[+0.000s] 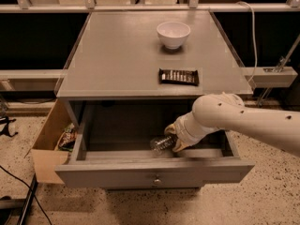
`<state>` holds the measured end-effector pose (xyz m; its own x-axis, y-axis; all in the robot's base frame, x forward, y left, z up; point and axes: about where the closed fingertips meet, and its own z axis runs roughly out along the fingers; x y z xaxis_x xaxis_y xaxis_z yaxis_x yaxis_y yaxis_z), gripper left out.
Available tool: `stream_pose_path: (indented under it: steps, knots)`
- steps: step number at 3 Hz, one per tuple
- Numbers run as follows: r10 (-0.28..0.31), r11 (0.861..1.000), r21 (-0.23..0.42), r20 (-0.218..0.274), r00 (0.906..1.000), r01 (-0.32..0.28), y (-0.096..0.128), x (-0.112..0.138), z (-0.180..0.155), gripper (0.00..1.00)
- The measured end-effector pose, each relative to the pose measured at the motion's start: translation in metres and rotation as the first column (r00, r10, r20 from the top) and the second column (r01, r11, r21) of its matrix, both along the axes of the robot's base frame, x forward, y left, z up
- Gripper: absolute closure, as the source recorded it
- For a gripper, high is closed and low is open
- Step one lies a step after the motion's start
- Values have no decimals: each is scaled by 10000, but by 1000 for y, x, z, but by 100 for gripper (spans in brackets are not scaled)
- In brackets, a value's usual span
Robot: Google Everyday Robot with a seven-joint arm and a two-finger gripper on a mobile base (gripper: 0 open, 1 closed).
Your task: Place water bottle into top drawer
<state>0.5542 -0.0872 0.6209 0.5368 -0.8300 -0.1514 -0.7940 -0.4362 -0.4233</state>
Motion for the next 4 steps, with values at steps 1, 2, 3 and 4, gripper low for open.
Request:
stream_pose_path:
  steps: [1,2,3,4]
  knots:
    - [138,9999,-100,-61,9999,-139,2,2,-4,100]
    - [138,9999,-100,-61,9999,-139,2,2,-4,81]
    - [133,9997,-189,-72,9999,-135,2,3,-3,58]
    - [101,9992,-376,-85,9999,-104,2,3,-2,27]
